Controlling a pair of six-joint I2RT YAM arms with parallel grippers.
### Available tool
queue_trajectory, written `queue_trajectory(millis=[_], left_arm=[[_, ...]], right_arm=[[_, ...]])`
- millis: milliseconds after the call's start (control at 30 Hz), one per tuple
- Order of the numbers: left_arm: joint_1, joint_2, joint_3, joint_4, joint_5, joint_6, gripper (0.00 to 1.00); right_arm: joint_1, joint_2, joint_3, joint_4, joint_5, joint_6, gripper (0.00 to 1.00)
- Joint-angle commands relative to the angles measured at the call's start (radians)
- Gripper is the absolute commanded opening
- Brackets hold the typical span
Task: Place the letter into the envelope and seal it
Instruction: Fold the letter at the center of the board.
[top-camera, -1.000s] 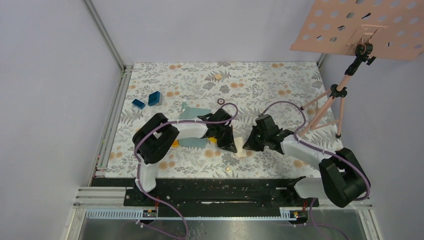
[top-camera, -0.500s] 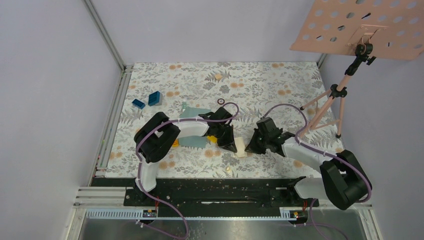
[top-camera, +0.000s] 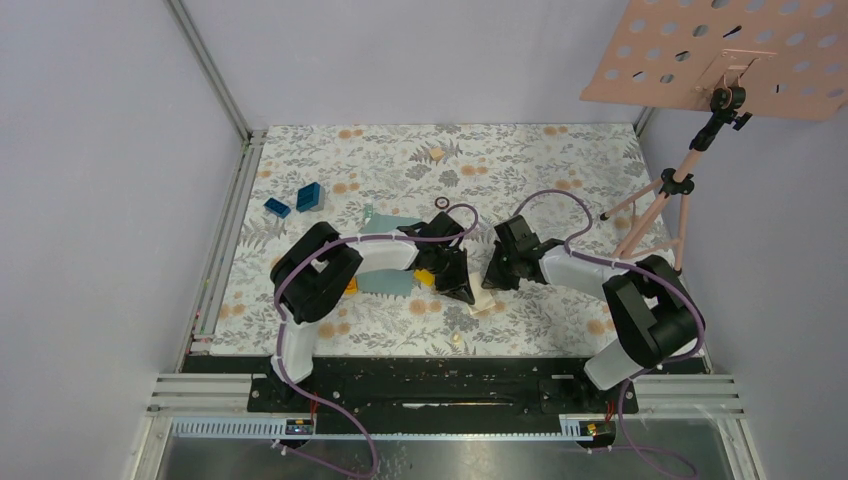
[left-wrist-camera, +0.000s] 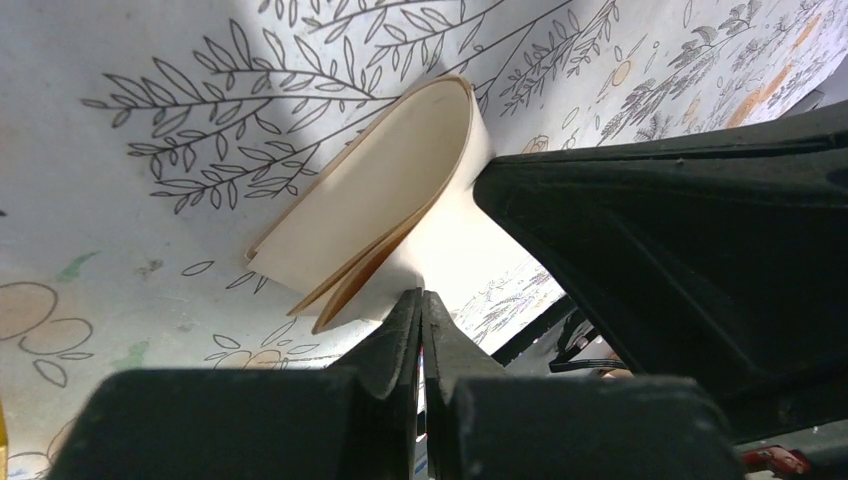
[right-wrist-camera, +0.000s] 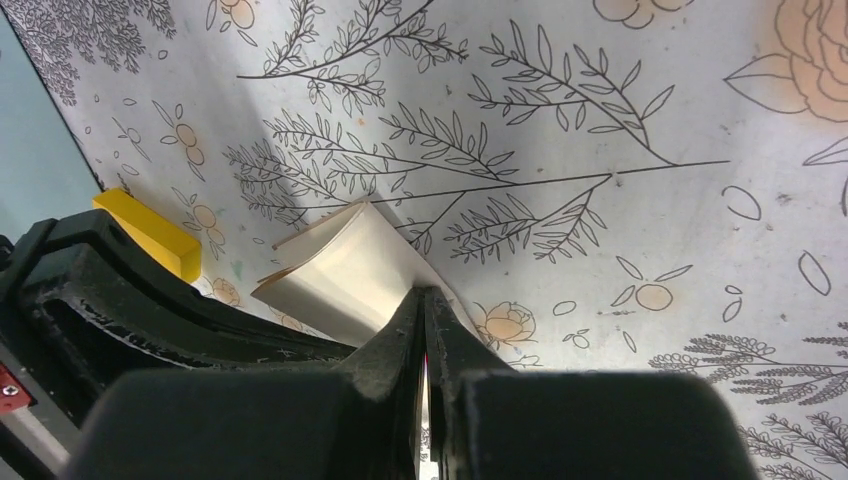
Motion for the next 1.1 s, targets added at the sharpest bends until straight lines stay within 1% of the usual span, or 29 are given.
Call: queue_trajectory(millis=[0, 100, 200, 433, 533, 600, 733, 800, 967, 1067], left_arm=[[0.007, 0.047, 0.006, -0.036, -0.051, 0.042, 0.00], [0.007, 0.048, 0.007, -0.036, -0.047, 0.045, 0.00], [0.008, 0.049, 0.006, -0.037, -0.048, 0.046, 0.00], [0.009, 0.060, 0.007, -0.033, -0.037, 0.045, 0.00], [0.011, 0.063, 0.009, -0.032, -0.032, 0.046, 0.00], [0.012, 0.063, 0.007, -0.032, -0.030, 0.046, 0.00], [0.013, 0.062, 0.006, -0.032, -0.028, 0.047, 0.00], [0.013, 0.063, 0.007, -0.031, -0.028, 0.045, 0.00], [0.013, 0.064, 0.007, -0.029, -0.028, 0.040, 0.00], [0.013, 0.067, 0.007, -0.028, -0.026, 0.039, 0.00]], right_arm=[[0.003, -0.014, 0.025, -0.010, 0.020, 0.002, 0.01], [0.003, -0.064, 0.037, -0.011, 0.016, 0.010, 0.01], [0.003, -0.075, 0.048, -0.010, 0.022, 0.011, 0.01], [0.003, 0.045, 0.063, 0.033, 0.008, 0.011, 0.01], [0.003, 0.095, 0.083, 0.017, 0.016, 0.001, 0.00], [0.002, 0.081, 0.083, 0.010, 0.027, 0.006, 0.00], [0.003, -0.016, 0.061, 0.032, 0.065, 0.033, 0.00], [0.003, -0.038, 0.073, 0.031, 0.067, 0.030, 0.00], [0.003, -0.010, 0.106, 0.028, 0.041, 0.024, 0.00], [0.003, 0.047, 0.104, 0.051, 0.020, 0.026, 0.00]])
